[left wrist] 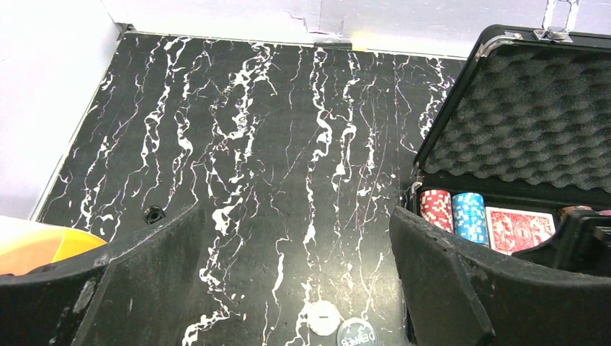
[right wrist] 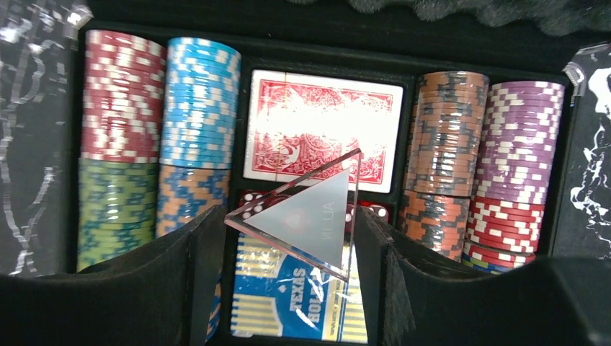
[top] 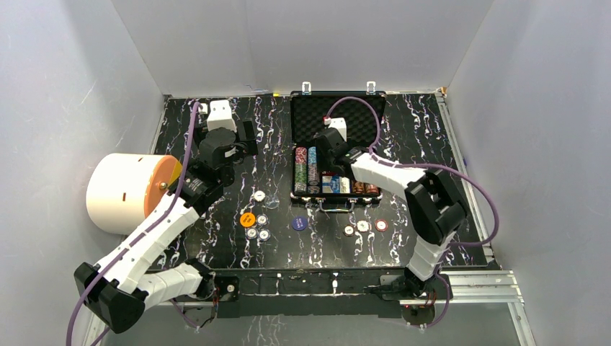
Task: Pack up texas hold em set
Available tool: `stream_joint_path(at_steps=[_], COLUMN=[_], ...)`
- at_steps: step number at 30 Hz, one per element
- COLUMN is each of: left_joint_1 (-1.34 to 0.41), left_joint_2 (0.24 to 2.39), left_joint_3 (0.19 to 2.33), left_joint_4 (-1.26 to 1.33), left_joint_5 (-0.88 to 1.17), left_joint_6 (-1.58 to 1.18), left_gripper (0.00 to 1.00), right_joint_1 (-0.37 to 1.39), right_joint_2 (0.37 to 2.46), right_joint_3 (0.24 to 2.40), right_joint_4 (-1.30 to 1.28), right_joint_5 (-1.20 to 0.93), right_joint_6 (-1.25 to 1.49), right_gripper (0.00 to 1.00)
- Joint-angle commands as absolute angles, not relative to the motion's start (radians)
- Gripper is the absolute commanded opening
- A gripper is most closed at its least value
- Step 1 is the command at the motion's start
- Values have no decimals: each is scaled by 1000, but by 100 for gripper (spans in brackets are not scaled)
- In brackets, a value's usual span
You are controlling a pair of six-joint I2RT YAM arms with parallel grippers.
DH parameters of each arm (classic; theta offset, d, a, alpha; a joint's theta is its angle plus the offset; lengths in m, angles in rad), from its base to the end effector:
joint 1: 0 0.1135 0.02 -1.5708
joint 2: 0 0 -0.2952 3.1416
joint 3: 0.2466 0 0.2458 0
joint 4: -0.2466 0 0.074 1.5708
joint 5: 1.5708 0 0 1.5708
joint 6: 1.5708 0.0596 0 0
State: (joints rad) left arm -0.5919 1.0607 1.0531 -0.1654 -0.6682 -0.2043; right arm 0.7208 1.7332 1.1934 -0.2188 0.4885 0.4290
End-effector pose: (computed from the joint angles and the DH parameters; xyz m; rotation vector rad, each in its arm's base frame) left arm 0.2145 -0.0997 0.4085 -0.1534 1.6994 -0.0096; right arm 0.3152 0.2396 0.2467 -0.0870 2.2225 0.0545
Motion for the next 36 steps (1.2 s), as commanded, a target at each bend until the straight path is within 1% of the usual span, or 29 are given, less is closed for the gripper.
stream_joint_path(at_steps=[1, 6, 14, 20, 27, 36], left_joint_1=[-585, -577, -565, -558, -554, -545], left_joint_2=[1062, 1072, 1084, 1087, 1089, 1102], left_joint_3=[1042, 1033, 1029, 1029, 1022, 1022], left_joint_4=[-160, -151, -151, -153, -152, -153], left_joint_5=[-659, -654, -636, -633, -631, -619], left_joint_6=[-221, -213, -218, -219, -222, -227], left_gripper=[98, 98, 98, 98, 98, 98], right_joint_1=[704, 681, 666, 650, 643, 638], right_joint_2=[1798, 1847, 1838, 1872, 1887, 1932], right_joint_3=[1265, 1296, 1313, 1325, 1313, 1328], right_joint_4=[-259, -249, -236, -232, -182, -154], right_joint_5=[458, 452, 456, 424, 379, 415], right_joint_6=[400, 351, 310, 299, 269, 254], right_gripper=[68, 68, 68, 70, 69, 72])
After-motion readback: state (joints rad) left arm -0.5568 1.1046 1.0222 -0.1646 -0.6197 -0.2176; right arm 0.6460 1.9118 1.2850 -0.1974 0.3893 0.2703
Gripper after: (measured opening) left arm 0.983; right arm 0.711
